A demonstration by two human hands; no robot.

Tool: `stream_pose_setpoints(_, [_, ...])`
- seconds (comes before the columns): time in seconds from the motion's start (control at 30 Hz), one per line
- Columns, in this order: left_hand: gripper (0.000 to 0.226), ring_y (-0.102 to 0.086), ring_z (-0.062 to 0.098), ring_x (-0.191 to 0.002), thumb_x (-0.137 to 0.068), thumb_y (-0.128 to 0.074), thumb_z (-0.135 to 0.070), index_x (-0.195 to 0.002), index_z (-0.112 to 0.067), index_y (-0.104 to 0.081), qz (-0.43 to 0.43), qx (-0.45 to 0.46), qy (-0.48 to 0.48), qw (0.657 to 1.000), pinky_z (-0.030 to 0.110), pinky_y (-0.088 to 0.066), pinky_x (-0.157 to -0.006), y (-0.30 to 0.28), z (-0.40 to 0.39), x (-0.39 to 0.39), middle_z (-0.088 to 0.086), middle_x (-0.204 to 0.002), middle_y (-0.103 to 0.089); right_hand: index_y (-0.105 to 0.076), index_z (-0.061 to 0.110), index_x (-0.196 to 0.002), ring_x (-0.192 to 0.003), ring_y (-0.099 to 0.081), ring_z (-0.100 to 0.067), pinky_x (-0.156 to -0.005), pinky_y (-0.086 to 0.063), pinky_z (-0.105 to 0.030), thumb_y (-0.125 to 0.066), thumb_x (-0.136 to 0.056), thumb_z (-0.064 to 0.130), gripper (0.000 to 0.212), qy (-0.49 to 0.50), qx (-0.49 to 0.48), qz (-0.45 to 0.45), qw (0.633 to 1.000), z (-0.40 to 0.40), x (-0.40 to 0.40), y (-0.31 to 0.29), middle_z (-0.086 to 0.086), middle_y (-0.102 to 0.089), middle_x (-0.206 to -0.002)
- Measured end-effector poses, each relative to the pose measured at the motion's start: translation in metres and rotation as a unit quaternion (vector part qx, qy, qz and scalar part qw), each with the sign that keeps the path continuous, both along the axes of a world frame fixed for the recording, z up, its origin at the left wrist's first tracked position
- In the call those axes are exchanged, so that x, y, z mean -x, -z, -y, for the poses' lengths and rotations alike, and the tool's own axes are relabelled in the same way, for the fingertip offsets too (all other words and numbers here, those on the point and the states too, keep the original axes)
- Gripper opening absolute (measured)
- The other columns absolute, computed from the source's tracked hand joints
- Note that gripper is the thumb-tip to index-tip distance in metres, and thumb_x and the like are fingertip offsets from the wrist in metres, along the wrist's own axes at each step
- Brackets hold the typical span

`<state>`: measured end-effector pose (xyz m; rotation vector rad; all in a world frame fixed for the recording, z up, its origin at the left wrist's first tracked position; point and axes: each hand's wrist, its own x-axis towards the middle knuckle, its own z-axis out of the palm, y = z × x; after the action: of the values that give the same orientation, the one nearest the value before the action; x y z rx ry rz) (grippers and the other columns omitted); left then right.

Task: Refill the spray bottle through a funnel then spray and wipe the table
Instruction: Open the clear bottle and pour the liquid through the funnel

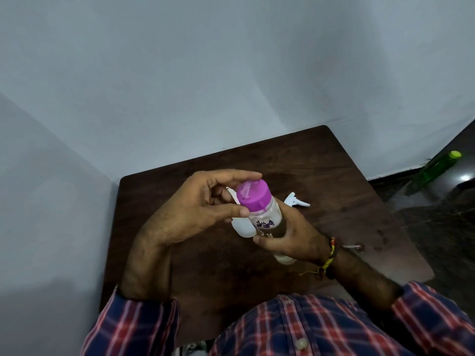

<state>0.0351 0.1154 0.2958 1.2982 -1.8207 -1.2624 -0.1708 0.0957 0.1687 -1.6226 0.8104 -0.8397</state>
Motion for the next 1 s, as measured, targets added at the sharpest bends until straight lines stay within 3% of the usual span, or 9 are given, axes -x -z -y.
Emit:
stream_pose_setpoints(0.07, [0.057, -0.061, 0.012, -0.089, -0.068, -0.087, -0.020, -0.121, -0.024, -0.065, 0.008, 0.025, -0.035, 0.999, 0.054, -0.056, -0.077, 0.003, 0.001, 0.007, -0.007, -0.103, -0.067, -0.053, 0.014, -0.130, -0.100, -0.068, -0.023, -0.089, -0.056, -0.039, -0.077, -0.077, -0.002, 0.060, -0.003, 0.002, -0.003, 1.000, 0.001, 0.003, -0.001, -0.003, -0.070, -0.109])
stream_pose_setpoints(0.2, [0.057, -0.061, 0.017, -0.117, -0.077, -0.081, -0.016, -0.129, -0.017, -0.059, 0.003, 0.054, -0.013, 0.998, 0.044, -0.056, -0.093, 0.007, -0.002, 0.016, -0.006, -0.123, -0.064, -0.054, 0.013, -0.126, -0.098, -0.069, -0.028, -0.085, -0.054, -0.054, -0.079, -0.077, 0.012, 0.055, 0.004, 0.003, -0.026, 1.000, 0.005, 0.004, 0.002, -0.008, -0.070, -0.107])
stream_pose_setpoints(0.3, [0.053, -0.063, 0.017, -0.113, -0.075, -0.083, -0.023, -0.124, -0.017, -0.064, 0.021, 0.120, -0.090, 0.988, 0.041, -0.056, -0.092, 0.007, -0.004, 0.022, -0.004, -0.120, -0.066, -0.053, 0.013, -0.121, -0.099, -0.069, -0.024, -0.084, -0.055, -0.053, -0.080, -0.077, 0.019, 0.053, 0.020, 0.012, -0.040, 0.999, 0.006, 0.003, 0.006, -0.005, -0.070, -0.107])
stream_pose_setpoints(0.47, [0.055, -0.064, 0.013, -0.107, -0.070, -0.086, -0.016, -0.120, -0.010, -0.066, -0.100, 0.180, -0.261, 0.943, 0.025, -0.053, -0.088, 0.006, -0.003, 0.025, 0.003, -0.116, -0.069, -0.046, 0.014, -0.124, -0.114, -0.063, -0.015, -0.096, -0.053, -0.045, -0.083, -0.078, 0.026, 0.060, 0.045, 0.016, -0.035, 0.998, 0.008, 0.004, 0.011, 0.004, -0.066, -0.120])
stream_pose_setpoints(0.6, [0.057, -0.067, 0.013, -0.091, -0.064, -0.087, 0.001, -0.115, -0.004, -0.061, -0.217, 0.147, -0.376, 0.889, 0.022, -0.054, -0.081, 0.037, -0.003, 0.013, 0.005, -0.103, -0.071, -0.038, 0.014, -0.128, -0.115, -0.062, -0.012, -0.097, -0.053, -0.035, -0.078, -0.081, 0.009, 0.062, 0.058, 0.002, -0.025, 0.998, 0.010, 0.007, 0.015, -0.001, -0.062, -0.124])
stream_pose_setpoints(0.7, [0.064, -0.066, 0.011, -0.098, -0.068, -0.086, -0.005, -0.126, -0.006, -0.058, -0.185, 0.097, -0.420, 0.883, 0.025, -0.055, -0.085, 0.093, -0.005, -0.005, 0.004, -0.113, -0.067, -0.036, 0.013, -0.126, -0.110, -0.063, -0.004, -0.090, -0.053, -0.022, -0.077, -0.080, 0.004, 0.062, 0.083, 0.014, -0.033, 0.996, 0.013, 0.012, 0.017, 0.005, -0.061, -0.120])
stream_pose_setpoints(0.77, [0.060, -0.066, 0.017, -0.106, -0.072, -0.085, -0.011, -0.127, -0.010, -0.060, -0.160, 0.063, -0.443, 0.880, 0.032, -0.056, -0.091, 0.134, -0.010, -0.010, 0.009, -0.121, -0.065, -0.037, 0.009, -0.125, -0.108, -0.063, -0.005, -0.089, -0.053, -0.022, -0.078, -0.081, 0.005, 0.060, 0.101, 0.022, -0.041, 0.994, 0.015, 0.014, 0.020, 0.006, -0.061, -0.117])
stream_pose_setpoints(0.93, [0.057, -0.067, 0.015, -0.103, -0.067, -0.088, -0.008, -0.118, -0.009, -0.063, -0.142, 0.014, -0.530, 0.836, 0.025, -0.057, -0.086, 0.202, -0.020, 0.000, 0.003, -0.111, -0.068, -0.041, 0.006, -0.122, -0.103, -0.063, -0.006, -0.088, -0.054, -0.025, -0.079, -0.080, 0.012, 0.057, 0.129, 0.032, -0.065, 0.989, 0.014, 0.016, 0.028, 0.012, -0.061, -0.110])
stream_pose_setpoints(1.0, [0.059, -0.066, 0.014, -0.103, -0.064, -0.091, -0.014, -0.115, -0.015, -0.063, -0.091, -0.014, -0.547, 0.832, 0.022, -0.056, -0.082, 0.225, -0.022, 0.000, 0.000, -0.111, -0.068, -0.043, 0.008, -0.121, -0.101, -0.064, -0.005, -0.086, -0.054, -0.022, -0.080, -0.079, 0.014, 0.056, 0.137, 0.030, -0.073, 0.987, 0.012, 0.016, 0.032, 0.014, -0.063, -0.107])
